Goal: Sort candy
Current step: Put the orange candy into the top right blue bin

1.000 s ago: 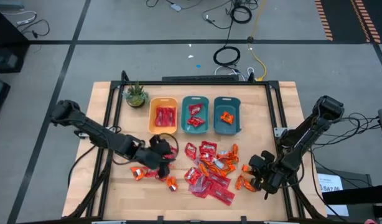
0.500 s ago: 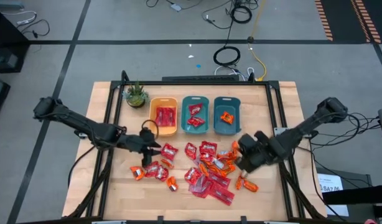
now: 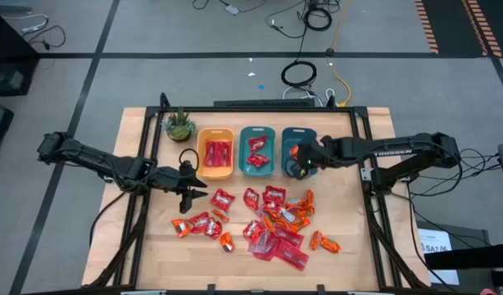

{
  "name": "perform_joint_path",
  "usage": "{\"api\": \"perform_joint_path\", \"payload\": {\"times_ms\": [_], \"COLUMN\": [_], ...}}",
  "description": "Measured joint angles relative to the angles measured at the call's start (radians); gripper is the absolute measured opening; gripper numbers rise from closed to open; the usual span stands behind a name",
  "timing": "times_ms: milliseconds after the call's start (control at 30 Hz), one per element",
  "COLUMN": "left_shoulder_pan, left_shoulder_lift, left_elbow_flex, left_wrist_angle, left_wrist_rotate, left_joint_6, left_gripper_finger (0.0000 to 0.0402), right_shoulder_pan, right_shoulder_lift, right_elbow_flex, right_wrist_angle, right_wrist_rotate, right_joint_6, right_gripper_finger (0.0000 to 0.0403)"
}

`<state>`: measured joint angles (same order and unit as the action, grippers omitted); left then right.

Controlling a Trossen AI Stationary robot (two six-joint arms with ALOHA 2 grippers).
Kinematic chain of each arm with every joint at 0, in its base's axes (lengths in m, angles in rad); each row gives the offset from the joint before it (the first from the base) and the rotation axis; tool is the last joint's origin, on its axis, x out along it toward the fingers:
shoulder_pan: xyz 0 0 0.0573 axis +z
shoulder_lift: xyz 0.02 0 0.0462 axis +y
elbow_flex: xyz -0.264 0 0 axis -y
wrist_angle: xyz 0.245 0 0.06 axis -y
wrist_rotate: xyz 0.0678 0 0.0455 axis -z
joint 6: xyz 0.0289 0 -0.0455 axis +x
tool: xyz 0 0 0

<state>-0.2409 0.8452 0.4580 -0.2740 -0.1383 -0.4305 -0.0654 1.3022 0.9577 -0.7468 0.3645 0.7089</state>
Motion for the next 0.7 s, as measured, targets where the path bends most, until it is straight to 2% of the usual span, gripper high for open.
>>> {"api": "perform_joint_path", "payload": {"times_ms": [233, 500, 700], "left_shoulder_pan": [-0.001, -0.002, -0.002], "left_shoulder_lift": [0.000, 0.000, 0.001], "left_elbow_flex": [0.000, 0.000, 0.000], "left_wrist_angle": [-0.004, 0.002, 0.004], "left_wrist_rotate": [0.000, 0.000, 0.000], "left_joint_6": [-0.001, -0.001, -0.002], "left_gripper_finger": [0.0153, 0.0153, 0.0153], "right_shoulder_pan": [-0.084, -0.087, -0.080], "right_shoulder_lift": [0.000, 0.000, 0.000], "right_elbow_flex": [0.000, 0.000, 0.000], "right_wrist_angle": [0.007, 0.006, -0.012], "right_wrist_rotate": [-0.004, -0.004, -0.017], "right_joint_6": [0.013, 0.030, 0.039], "right_gripper_finger": [0.0091, 0.0181, 0.0225]}}
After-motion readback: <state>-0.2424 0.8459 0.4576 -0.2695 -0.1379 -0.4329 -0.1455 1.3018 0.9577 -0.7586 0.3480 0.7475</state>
